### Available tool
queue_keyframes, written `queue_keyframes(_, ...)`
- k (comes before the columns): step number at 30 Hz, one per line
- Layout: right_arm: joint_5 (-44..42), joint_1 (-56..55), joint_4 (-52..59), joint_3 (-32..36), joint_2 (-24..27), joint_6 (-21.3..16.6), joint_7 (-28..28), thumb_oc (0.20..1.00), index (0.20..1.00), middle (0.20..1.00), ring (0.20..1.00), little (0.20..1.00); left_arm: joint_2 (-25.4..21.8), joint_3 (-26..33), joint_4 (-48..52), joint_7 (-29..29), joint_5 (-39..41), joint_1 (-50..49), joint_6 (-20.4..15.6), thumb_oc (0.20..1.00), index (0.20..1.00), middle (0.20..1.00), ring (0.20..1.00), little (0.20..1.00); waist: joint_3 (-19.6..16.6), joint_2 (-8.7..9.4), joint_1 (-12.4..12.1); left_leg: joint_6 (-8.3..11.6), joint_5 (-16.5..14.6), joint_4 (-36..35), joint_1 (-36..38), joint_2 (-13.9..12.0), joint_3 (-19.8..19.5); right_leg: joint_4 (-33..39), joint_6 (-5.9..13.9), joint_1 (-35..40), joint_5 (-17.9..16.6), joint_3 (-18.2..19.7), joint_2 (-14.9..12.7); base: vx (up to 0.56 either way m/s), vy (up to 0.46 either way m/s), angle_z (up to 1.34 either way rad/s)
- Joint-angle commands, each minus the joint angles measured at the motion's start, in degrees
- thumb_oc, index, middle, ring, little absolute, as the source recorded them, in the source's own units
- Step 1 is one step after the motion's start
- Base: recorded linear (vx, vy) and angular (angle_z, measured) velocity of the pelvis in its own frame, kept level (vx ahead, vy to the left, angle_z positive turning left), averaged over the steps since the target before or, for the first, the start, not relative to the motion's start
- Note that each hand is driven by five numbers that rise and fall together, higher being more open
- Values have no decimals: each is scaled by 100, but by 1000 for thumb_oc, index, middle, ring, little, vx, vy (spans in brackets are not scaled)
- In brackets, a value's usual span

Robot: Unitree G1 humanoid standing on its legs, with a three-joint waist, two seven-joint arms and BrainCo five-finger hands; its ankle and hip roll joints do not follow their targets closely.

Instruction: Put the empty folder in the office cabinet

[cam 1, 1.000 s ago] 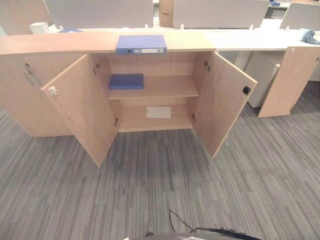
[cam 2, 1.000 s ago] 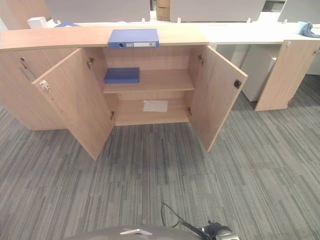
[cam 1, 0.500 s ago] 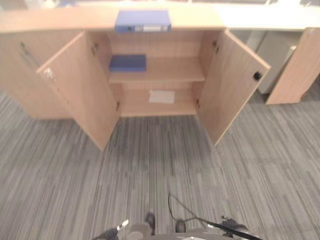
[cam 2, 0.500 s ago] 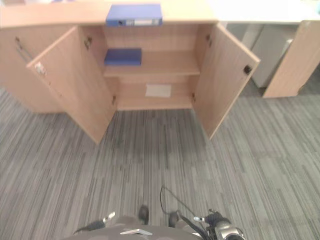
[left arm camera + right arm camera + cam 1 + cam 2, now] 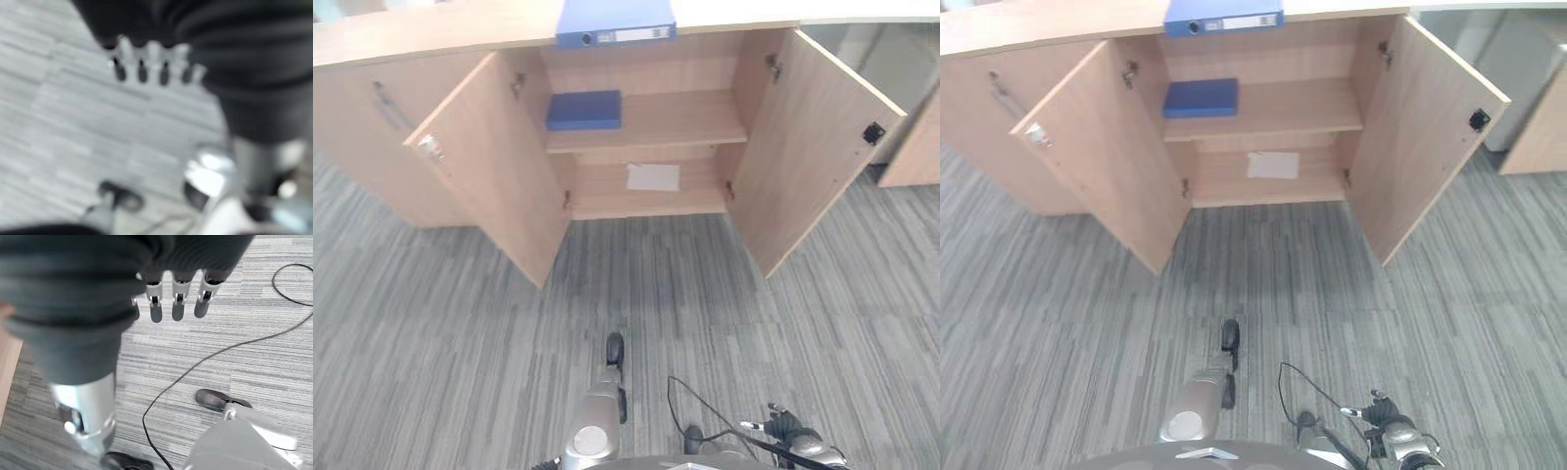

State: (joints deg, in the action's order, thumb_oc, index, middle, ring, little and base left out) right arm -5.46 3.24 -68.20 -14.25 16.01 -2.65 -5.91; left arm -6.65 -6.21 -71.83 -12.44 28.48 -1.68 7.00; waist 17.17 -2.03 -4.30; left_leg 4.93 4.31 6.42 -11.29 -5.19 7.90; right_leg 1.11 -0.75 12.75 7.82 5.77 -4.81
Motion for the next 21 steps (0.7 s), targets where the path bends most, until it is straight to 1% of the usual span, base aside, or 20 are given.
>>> queue_keyframes(1,108,-51,-3,-135,-84,-107,17,1000,1000,1000,1000,1000,-321,-113,267,-66,-239,159,-273,1000,1000,1000,1000,1000,-370,315,-4,-524,152,-232,-203,471,-42,-652,347,590,107,-674,266,382,166,-46)
queue_keyframes(2,12,-45,-7,-131,-95,-120,45,1000,1000,1000,1000,1000,-332,-134,259,-86,-203,168,-292,1000,1000,1000,1000,1000,-401,324,-1,-559,126,-254,-154,509,-71,-759,366,582,95,-679,241,380,186,-16)
queue_keyframes(3,-158,-34,42,-101,-151,-111,200,1000,1000,1000,1000,1000,-384,-221,287,-101,-128,201,-278,1000,1000,1000,1000,1000,-463,354,31,-724,46,-351,33,690,-149,-1426,510,420,-251,-812,74,272,141,4)
queue_keyframes(4,-189,-33,49,-96,-155,-127,238,1000,1000,1000,1000,1000,-388,-232,289,-99,-125,206,-275,1000,1000,1000,1000,1000,-481,340,29,-738,44,-362,39,692,-157,-1502,524,378,-312,-822,71,375,230,6)
queue_keyframes(5,-521,-1,99,-26,-197,-178,489,1000,1000,1000,1000,1000,-425,-278,275,-134,-234,245,-269,1000,1000,1000,1000,1000,-544,294,54,-887,-20,-434,210,808,-216,-2495,736,19,-835,-1000,-105,307,278,18)
queue_keyframes(6,-703,77,140,45,-225,-253,681,1000,1000,1000,1000,1000,-439,-327,223,-116,-234,278,-310,1000,1000,1000,1000,1000,-548,169,108,-1005,-123,-505,457,804,-243,-3639,815,-611,-1270,-1134,-300,389,349,18)
queue_keyframes(7,-822,132,184,69,-242,-303,834,1000,1000,1000,1000,1000,-435,-386,183,-77,-175,304,-358,1000,1000,1000,1000,1000,-540,106,168,-1061,-191,-593,667,788,-210,-3985,800,-999,-1332,-1210,-354,280,254,6)
queue_keyframes(8,-875,156,216,63,-256,-317,918,1000,1000,1000,1000,1000,-430,-420,175,-52,-93,314,-394,1000,1000,1000,1000,1000,-528,93,203,-1078,-216,-641,768,781,-175,-4012,779,-1119,-1285,-1261,-360,349,90,-4)
queue_keyframes(9,-793,196,326,66,-285,-427,1060,1000,1000,1000,1000,1000,-403,-348,174,-17,-4,325,-464,1000,1000,1000,1000,1000,-459,103,328,-1051,-273,-783,1086,752,-95,-3566,745,-1473,-1115,-1431,-202,252,6,-11)
queue_keyframes(10,-793,196,326,66,-285,-427,1060,1000,1000,1000,1000,1000,-403,-348,174,-17,-4,325,-464,1000,1000,1000,1000,1000,-459,103,328,-1051,-273,-783,1086,752,-95,-3566,745,-1473,-1115,-1431,-202,253,-44,5)
queue_keyframes(11,-762,210,340,74,-287,-455,1072,1000,1000,1000,1000,1000,-397,-304,163,-17,-79,328,-501,1000,1000,1000,1000,1000,-447,112,361,-1031,-293,-815,1164,737,-80,-3354,737,-1567,-1081,-1477,-143,222,-88,-2)
queue_keyframes(12,-806,219,540,21,-169,-389,982,1000,1000,1000,1000,1000,-512,-285,172,-69,49,401,-502,1000,1000,1000,1000,1000,-323,158,554,-919,-391,-939,1514,704,-56,-2222,728,-1807,-986,-1672,-38,358,-142,1)
queue_keyframes(13,-902,174,712,-20,-107,-313,972,1000,1000,1000,1000,1000,-560,-305,227,-54,155,467,-467,1000,1000,1000,1000,1000,-231,186,671,-859,-469,-970,1662,685,-66,-1427,707,-1827,-997,-1674,-27,414,-189,-13)
queue_keyframes(14,-895,118,769,2,-115,-335,978,1000,1000,1000,1000,1000,-568,-311,296,-53,222,498,-489,1000,1000,1000,1000,1000,-179,247,757,-828,-542,-990,1768,697,-50,-794,785,-1855,-1243,-1585,-54,379,-160,-11)
queue_keyframes(15,-912,61,773,39,-140,-371,992,1000,1000,1000,1000,1000,-561,-309,358,-61,254,500,-510,1000,1000,1000,1000,1000,-155,297,810,-814,-615,-1002,1867,705,-27,-461,887,-1907,-1506,-1535,-109,297,-125,-13)
queue_keyframes(16,-925,40,774,53,-150,-380,992,1000,1000,1000,1000,1000,-558,-307,380,-63,262,499,-520,1000,1000,1000,1000,1000,-149,309,825,-810,-639,-1004,1895,706,-19,-393,917,-1922,-1588,-1518,-129,332,-141,3)
queue_keyframes(17,-919,-29,747,116,-194,-439,1002,1000,1000,1000,1000,1000,-549,-281,461,-74,232,478,-534,1000,1000,1000,1000,1000,-160,352,888,-802,-776,-991,2059,696,16,-172,1005,-2063,-1780,-1495,-182,339,-163,20)
queue_keyframes(18,-876,-68,711,162,-219,-500,1017,1000,1000,1000,1000,1000,-536,-275,485,-100,199,450,-585,1000,1000,1000,1000,1000,-163,364,918,-804,-875,-985,2167,677,39,-135,1027,-2107,-1837,-1482,-189,385,-221,28)
queue_keyframes(19,-830,-85,648,200,-225,-569,983,1000,1000,1000,1000,1000,-523,-275,453,-130,134,416,-700,1000,1000,1000,1000,1000,-184,384,941,-819,-967,-953,2218,673,43,-171,1022,-2162,-1836,-1456,-190,323,-201,23)
queue_keyframes(21,-689,-139,587,244,-137,-644,876,1000,1000,1000,1000,1000,-520,-323,365,-176,196,325,-900,1000,1000,1000,1000,1000,-282,399,1006,-821,-1130,-878,2294,664,14,-179,860,-2022,-1727,-1364,-115,305,-198,1)
